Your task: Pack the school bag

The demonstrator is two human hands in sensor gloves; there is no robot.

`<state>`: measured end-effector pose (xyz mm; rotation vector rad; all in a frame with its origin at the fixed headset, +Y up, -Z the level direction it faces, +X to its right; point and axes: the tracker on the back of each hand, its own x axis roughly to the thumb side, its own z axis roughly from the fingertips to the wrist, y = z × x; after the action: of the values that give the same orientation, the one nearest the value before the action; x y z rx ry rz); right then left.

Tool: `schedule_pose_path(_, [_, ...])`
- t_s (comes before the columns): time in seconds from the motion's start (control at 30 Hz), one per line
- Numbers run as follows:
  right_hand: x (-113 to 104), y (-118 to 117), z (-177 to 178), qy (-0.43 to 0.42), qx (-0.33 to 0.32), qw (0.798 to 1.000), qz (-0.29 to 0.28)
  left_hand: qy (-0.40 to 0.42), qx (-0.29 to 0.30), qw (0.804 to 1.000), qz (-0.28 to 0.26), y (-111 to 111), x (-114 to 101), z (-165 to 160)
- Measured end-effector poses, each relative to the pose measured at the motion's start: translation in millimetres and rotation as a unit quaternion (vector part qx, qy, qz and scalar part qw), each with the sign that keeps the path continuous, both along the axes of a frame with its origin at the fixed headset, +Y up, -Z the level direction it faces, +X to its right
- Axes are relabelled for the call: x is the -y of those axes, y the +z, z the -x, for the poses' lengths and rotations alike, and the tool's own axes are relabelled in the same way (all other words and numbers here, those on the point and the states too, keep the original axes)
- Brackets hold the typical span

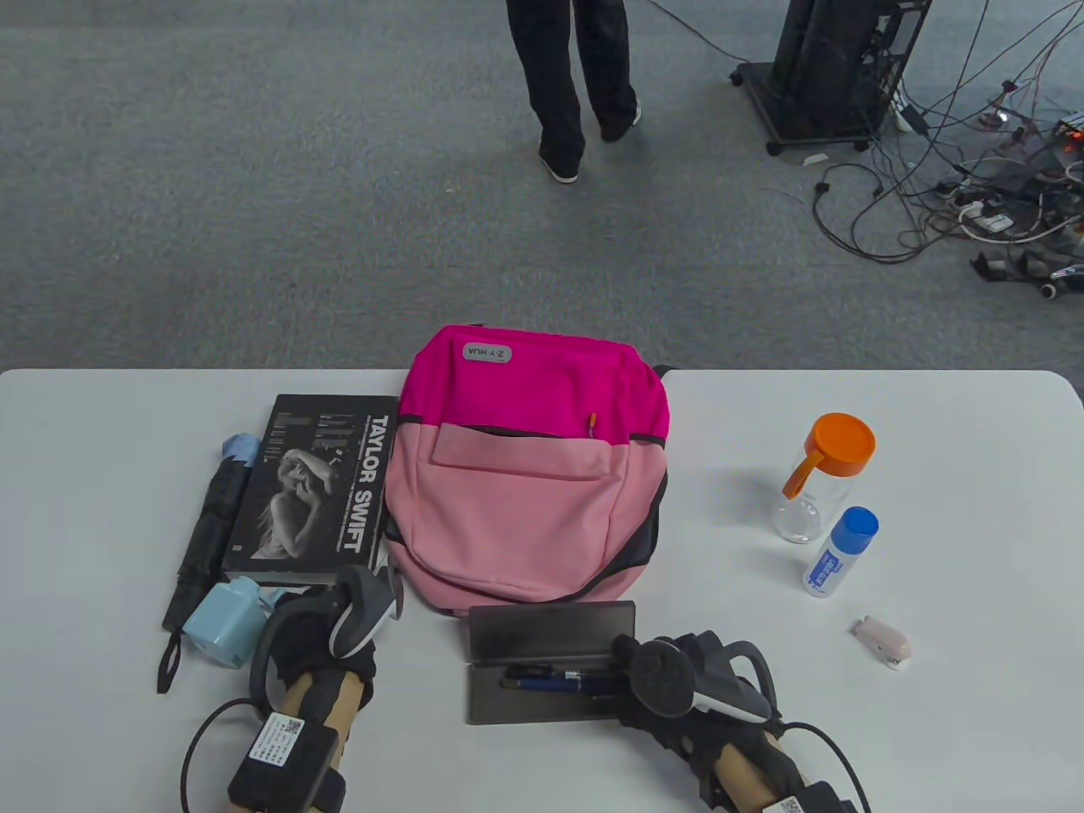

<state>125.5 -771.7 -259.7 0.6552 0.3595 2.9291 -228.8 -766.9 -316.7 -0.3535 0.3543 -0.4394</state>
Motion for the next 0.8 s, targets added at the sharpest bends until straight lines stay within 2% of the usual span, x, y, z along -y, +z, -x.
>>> schedule_pose_path(0.17, [0.0, -0.2, 0.0, -0.001, 0.000, 1.000, 0.001, -0.022, 0.018, 0.999, -0.018, 2.3, -0.9, 1.6])
schedule_pose_path(0.23, [0.1, -0.1, -0.1, -0.001, 0.000, 1.000, 0.002, -0.027, 0.026, 0.999, -0.003, 3.1, -2.0, 2.4])
schedule_pose_path(0.37, [0.1, -0.5, -0.1, -0.002, 0.000, 1.000, 0.002, -0.008, 0.035, 0.999, -0.009, 6.1, -8.7, 6.3])
schedule_pose_path(0.57, [0.2, -0.3, -0.2, -0.002, 0.001, 1.000, 0.002, 0.026, 0.012, 0.999, -0.033, 2.8, -10.8, 10.9])
schedule_pose_path(0.8, [0.3, 0.0, 0.0, 0.000, 0.000, 1.000, 0.000, -0.005, 0.022, 0.998, -0.052, 6.5, -9.4, 2.7])
